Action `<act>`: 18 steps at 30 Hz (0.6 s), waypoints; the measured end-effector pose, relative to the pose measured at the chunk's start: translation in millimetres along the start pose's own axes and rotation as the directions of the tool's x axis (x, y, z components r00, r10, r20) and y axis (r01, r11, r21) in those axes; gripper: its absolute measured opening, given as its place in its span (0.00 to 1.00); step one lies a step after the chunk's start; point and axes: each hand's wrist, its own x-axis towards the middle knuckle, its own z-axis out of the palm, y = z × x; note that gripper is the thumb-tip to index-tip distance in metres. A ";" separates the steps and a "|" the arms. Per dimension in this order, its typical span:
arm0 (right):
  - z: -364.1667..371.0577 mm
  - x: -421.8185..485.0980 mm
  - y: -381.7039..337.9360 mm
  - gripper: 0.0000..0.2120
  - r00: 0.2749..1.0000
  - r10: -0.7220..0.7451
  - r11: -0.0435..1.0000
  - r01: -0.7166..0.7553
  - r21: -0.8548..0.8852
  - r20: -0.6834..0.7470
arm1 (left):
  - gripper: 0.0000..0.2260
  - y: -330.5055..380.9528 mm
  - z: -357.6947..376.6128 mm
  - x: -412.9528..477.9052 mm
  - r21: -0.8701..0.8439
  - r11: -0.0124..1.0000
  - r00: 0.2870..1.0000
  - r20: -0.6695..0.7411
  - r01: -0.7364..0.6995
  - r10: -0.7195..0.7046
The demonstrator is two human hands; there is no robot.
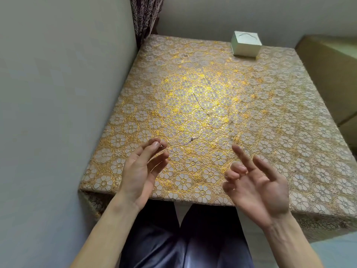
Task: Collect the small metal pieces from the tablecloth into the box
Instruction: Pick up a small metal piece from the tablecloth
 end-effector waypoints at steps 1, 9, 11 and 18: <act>-0.8 0.2 0.1 0.22 1.000 -0.003 1.000 0.003 0.005 0.004 | 0.08 0.9 0.4 -2.2 0.018 1.000 1.000 0.005 -0.013 0.013; -1.6 2.1 2.8 0.17 0.993 -0.007 0.999 0.003 -0.032 -0.114 | 0.06 3.4 -9.3 -10.1 0.000 1.000 1.000 0.014 -0.005 0.005; -2.7 3.1 3.1 0.18 0.991 -0.010 0.999 0.005 -0.043 -0.130 | 0.05 3.7 -13.8 -10.2 -0.015 1.000 1.000 0.001 0.002 -0.002; -2.0 9.7 6.0 0.17 0.984 -0.045 0.970 0.002 -0.243 -0.170 | 0.09 5.3 -29.8 -11.8 0.071 0.997 0.998 -0.056 -0.020 0.024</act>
